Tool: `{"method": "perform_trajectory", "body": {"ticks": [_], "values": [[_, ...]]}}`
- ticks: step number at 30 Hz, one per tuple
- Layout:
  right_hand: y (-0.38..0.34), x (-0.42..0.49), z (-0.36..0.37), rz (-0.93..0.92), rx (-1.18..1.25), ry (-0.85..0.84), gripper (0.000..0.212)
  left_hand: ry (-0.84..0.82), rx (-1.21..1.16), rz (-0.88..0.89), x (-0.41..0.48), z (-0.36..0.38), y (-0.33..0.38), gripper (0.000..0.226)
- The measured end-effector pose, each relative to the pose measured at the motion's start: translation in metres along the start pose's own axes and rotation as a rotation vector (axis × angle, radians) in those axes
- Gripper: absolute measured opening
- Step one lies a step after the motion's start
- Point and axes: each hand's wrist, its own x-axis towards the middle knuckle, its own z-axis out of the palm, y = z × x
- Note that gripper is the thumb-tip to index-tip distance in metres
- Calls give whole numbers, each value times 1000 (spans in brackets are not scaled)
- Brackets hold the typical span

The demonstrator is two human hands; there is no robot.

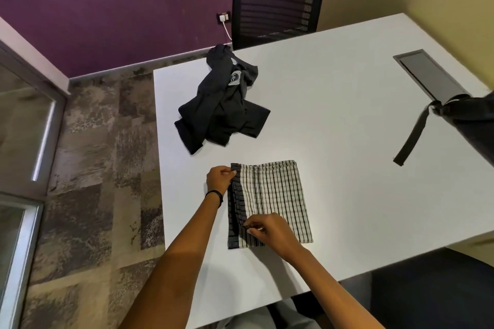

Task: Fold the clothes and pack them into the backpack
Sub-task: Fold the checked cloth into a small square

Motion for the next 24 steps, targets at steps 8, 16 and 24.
{"method": "perform_trajectory", "body": {"ticks": [8, 16, 24], "values": [[23, -9, 5, 68, -7, -107, 23, 35, 31, -73, 1, 8, -7, 19], [71, -41, -2, 74, -264, 82, 38, -159, 453, 385, -48, 33, -25, 65], [100, -56, 9, 82, -358, -31, 57, -574, 782, 477, -67, 40, -62, 75]]}}
